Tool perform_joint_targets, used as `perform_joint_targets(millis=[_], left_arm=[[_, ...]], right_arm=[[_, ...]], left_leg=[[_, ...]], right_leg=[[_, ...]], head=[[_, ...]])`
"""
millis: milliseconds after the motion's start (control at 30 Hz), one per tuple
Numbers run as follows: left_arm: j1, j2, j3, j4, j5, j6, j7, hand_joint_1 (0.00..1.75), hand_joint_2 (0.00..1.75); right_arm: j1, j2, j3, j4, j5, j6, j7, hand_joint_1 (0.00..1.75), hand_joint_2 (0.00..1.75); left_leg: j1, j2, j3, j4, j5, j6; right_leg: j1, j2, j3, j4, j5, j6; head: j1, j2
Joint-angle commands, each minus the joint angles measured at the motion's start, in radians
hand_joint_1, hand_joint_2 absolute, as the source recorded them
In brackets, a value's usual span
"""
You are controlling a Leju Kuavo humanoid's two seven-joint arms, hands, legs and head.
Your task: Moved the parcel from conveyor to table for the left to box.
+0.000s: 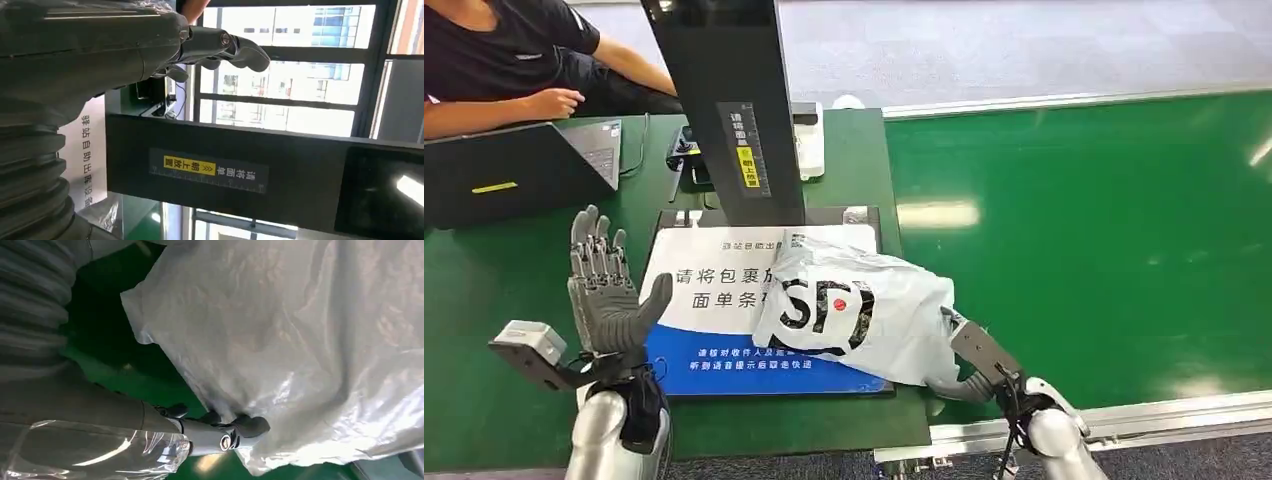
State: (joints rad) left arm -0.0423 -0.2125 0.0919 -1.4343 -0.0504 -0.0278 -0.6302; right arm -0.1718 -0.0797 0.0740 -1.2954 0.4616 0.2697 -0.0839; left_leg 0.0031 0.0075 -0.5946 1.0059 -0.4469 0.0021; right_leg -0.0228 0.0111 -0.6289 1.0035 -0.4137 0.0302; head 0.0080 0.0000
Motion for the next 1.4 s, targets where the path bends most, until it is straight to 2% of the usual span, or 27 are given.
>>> perform_joint_targets(millis=[33, 267, 300, 367, 400, 467, 533, 967, 1000, 1033, 1067, 1133, 1400], left_arm=[[-0.035, -0.011, 0.018, 0.072, -0.003, -0.003, 0.005, 0.0, 1.75], [-0.035, -0.011, 0.018, 0.072, -0.003, -0.003, 0.005, 0.0, 1.75], [-0.034, -0.007, 0.014, 0.074, -0.005, -0.011, 0.008, 0.0, 1.75], [-0.04, 0.0, -0.001, 0.102, -0.001, -0.008, 0.003, 0.0, 1.75], [-0.039, 0.001, -0.004, 0.107, 0.002, -0.002, 0.002, 0.0, 1.75], [-0.032, 0.007, -0.014, 0.114, 0.007, 0.009, -0.001, 0.0, 1.75], [-0.032, 0.007, -0.014, 0.114, 0.007, 0.009, -0.001, 0.0, 1.75], [-0.033, 0.008, -0.014, 0.112, 0.007, 0.009, -0.001, 0.0, 1.75], [-0.033, 0.008, -0.014, 0.112, 0.007, 0.009, -0.001, 0.0, 1.75], [-0.028, 0.011, -0.011, 0.116, 0.011, 0.022, 0.0, 0.0, 1.75], [-0.029, 0.012, -0.009, 0.123, 0.013, 0.024, -0.003, 0.0, 1.75], [-0.029, 0.014, -0.008, 0.124, 0.013, 0.025, -0.003, 0.0, 1.75], [-0.031, 0.014, -0.009, 0.126, 0.013, 0.025, -0.003, 0.0, 1.75]], right_arm=[[-0.054, -0.01, -0.016, 0.147, 0.0, 0.004, -0.005, 0.02, 1.75], [-0.054, -0.01, -0.016, 0.147, 0.0, 0.004, -0.005, 0.02, 1.75], [-0.058, -0.014, -0.01, 0.178, -0.015, 0.079, 0.06, 0.03, 1.75], [-0.098, -0.013, 0.011, 0.332, -0.003, 0.053, 0.003, 0.1, 1.75], [-0.118, -0.014, 0.033, 0.399, 0.02, 0.055, 0.013, 0.0, 1.75], [-0.137, 0.0, 0.049, 0.478, 0.037, 0.02, -0.013, 0.0, 1.75], [-0.137, 0.0, 0.049, 0.478, 0.037, 0.02, -0.013, 0.0, 1.75], [-0.142, 0.0, 0.048, 0.477, 0.036, 0.019, -0.011, 0.0, 1.75], [-0.142, 0.0, 0.048, 0.477, 0.036, 0.019, -0.011, 1.75, 1.75], [-0.092, 0.001, -0.02, 0.421, -0.024, -0.029, -0.035, 1.75, 1.75], [-0.07, -0.009, -0.029, 0.394, -0.03, -0.021, -0.042, 1.75, 1.75], [-0.063, -0.015, -0.035, 0.391, -0.032, -0.019, -0.043, 1.75, 1.75], [-0.062, -0.01, -0.035, 0.382, -0.032, -0.018, -0.042, 1.75, 1.75]], left_leg=[[0.001, -0.001, 0.005, -0.002, -0.001, -0.001], [0.001, -0.001, 0.003, -0.002, 0.0, 0.0], [0.001, -0.002, 0.005, -0.002, 0.0, -0.001], [0.001, -0.001, 0.004, -0.002, 0.0, -0.001], [0.001, -0.001, 0.007, -0.004, 0.0, -0.001], [0.001, 0.0, 0.007, -0.004, 0.0, -0.001], [0.001, 0.0, 0.004, -0.003, 0.0, -0.001], [0.001, 0.001, 0.012, -0.002, 0.0, -0.002], [0.001, 0.0, 0.013, -0.004, 0.0, -0.002], [0.001, 0.001, 0.014, -0.002, -0.001, -0.002], [0.001, -0.001, 0.015, -0.004, 0.0, -0.002], [0.001, -0.004, 0.016, -0.004, 0.0, -0.002], [0.001, 0.0, 0.015, -0.002, -0.002, -0.001]], right_leg=[[0.001, -0.001, 0.004, -0.002, -0.001, -0.002], [0.001, -0.001, 0.003, -0.001, -0.001, -0.002], [0.001, -0.002, 0.005, -0.002, -0.001, -0.003], [0.001, -0.002, 0.004, -0.002, -0.001, -0.003], [0.001, -0.002, 0.007, -0.004, 0.0, -0.003], [0.002, -0.001, 0.007, -0.004, 0.0, -0.003], [0.001, 0.0, 0.004, -0.002, 0.0, -0.002], [0.001, 0.001, 0.012, -0.002, -0.001, -0.003], [0.002, 0.0, 0.013, -0.004, 0.0, -0.003], [0.001, 0.001, 0.013, -0.002, -0.001, -0.002], [0.002, -0.001, 0.014, -0.004, -0.001, -0.003], [0.002, -0.004, 0.016, -0.004, -0.001, -0.003], [0.001, 0.0, 0.014, -0.002, -0.002, -0.001]], head=[[0.0, 0.0], [0.0, 0.0], [0.0, 0.0], [0.0, 0.0], [0.0, 0.0], [0.0, 0.0], [0.0, 0.0], [0.0, 0.0], [0.0, 0.0], [0.0, 0.0], [0.0, 0.0], [0.0, 0.0], [0.0, 0.0]])
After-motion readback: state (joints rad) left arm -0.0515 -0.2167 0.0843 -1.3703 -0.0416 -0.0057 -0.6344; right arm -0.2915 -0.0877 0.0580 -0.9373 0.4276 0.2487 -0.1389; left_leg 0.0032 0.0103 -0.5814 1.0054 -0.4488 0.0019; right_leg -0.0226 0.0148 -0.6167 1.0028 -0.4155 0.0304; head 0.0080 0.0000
